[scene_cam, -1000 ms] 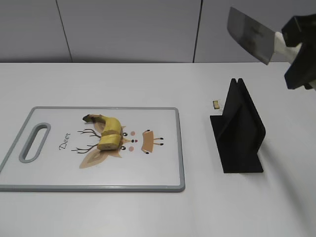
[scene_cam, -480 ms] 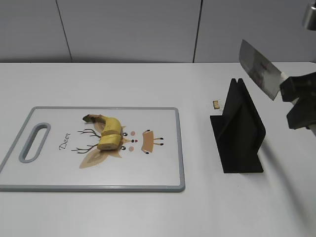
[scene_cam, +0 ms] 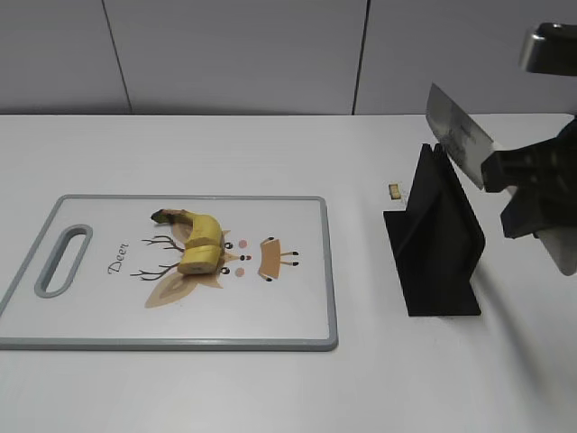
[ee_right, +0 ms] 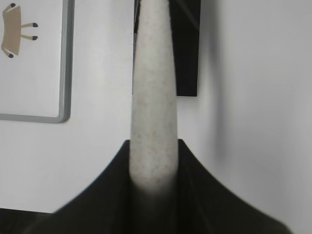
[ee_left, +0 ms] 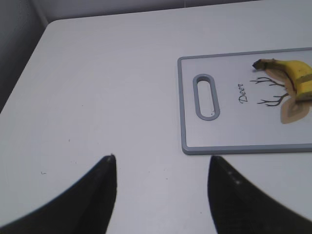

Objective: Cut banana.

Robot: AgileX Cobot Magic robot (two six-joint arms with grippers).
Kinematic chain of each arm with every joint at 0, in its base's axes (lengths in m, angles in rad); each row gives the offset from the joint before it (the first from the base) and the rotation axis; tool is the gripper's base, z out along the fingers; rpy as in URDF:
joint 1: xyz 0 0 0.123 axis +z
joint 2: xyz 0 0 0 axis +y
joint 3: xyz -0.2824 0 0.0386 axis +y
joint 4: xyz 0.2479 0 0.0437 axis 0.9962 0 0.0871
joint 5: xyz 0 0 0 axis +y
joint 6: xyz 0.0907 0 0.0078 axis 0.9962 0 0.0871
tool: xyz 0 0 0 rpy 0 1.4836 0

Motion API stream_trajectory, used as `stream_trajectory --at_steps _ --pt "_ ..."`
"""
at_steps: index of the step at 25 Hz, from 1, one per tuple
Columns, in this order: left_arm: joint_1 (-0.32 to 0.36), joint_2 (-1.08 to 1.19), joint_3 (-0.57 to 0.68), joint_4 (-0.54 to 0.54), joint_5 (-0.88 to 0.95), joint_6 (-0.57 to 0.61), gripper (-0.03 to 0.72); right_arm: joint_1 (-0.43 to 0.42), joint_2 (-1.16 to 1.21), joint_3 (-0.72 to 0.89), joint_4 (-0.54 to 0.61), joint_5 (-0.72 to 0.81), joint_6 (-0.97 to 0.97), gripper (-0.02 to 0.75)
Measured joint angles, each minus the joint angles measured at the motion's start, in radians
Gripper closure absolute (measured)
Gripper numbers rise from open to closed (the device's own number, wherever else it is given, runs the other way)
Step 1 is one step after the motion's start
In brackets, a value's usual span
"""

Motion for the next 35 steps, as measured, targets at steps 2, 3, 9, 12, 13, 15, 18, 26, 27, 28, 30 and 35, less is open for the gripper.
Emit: stream_trajectory --at_steps 2,3,9,12,13,15,18,26,27,28,30,35 --pt "0.0 0.0 0.0 0.001 0.0 0.0 0.122 0.0 0.014 0.0 0.0 -0.008 0.0 0.566" --pt "0.0 0.0 0.0 0.001 0.0 0.0 0.122 0.0 0.02 0.0 0.0 -0.01 0.0 0.566" --pt "0.0 0.0 0.0 0.001 0.0 -0.001 0.124 0.0 0.06 0.0 -0.011 -0.021 0.001 0.566" --pt "0.0 0.0 0.0 0.001 0.0 -0.002 0.128 0.0 0.089 0.0 -0.011 -0.021 0.001 0.566" --pt "0.0 0.0 0.0 0.002 0.0 -0.002 0.129 0.0 0.1 0.0 -0.01 -0.021 0.001 0.566" --pt "0.0 0.0 0.0 0.002 0.0 -0.002 0.13 0.0 0.117 0.0 -0.006 -0.021 0.001 0.566" --pt "0.0 0.0 0.0 0.002 0.0 -0.003 0.13 0.0 0.137 0.0 0.0 -0.022 0.002 0.566" --pt "0.0 0.0 0.0 0.002 0.0 -0.003 0.134 0.0 0.191 0.0 0.0 -0.045 0.002 0.566" --pt "0.0 0.0 0.0 0.002 0.0 -0.003 0.135 0.0 0.191 0.0 0.0 -0.049 0.002 0.566" --pt "0.0 0.0 0.0 0.002 0.0 -0.003 0.135 0.0 0.191 0.0 0.0 -0.051 0.002 0.566" --pt "0.0 0.0 0.0 0.002 0.0 -0.003 0.135 0.0 0.191 0.0 0.005 -0.056 0.002 0.55" --pt "0.0 0.0 0.0 0.002 0.0 -0.003 0.135 0.0 0.191 0.0 0.008 -0.069 0.002 0.374"
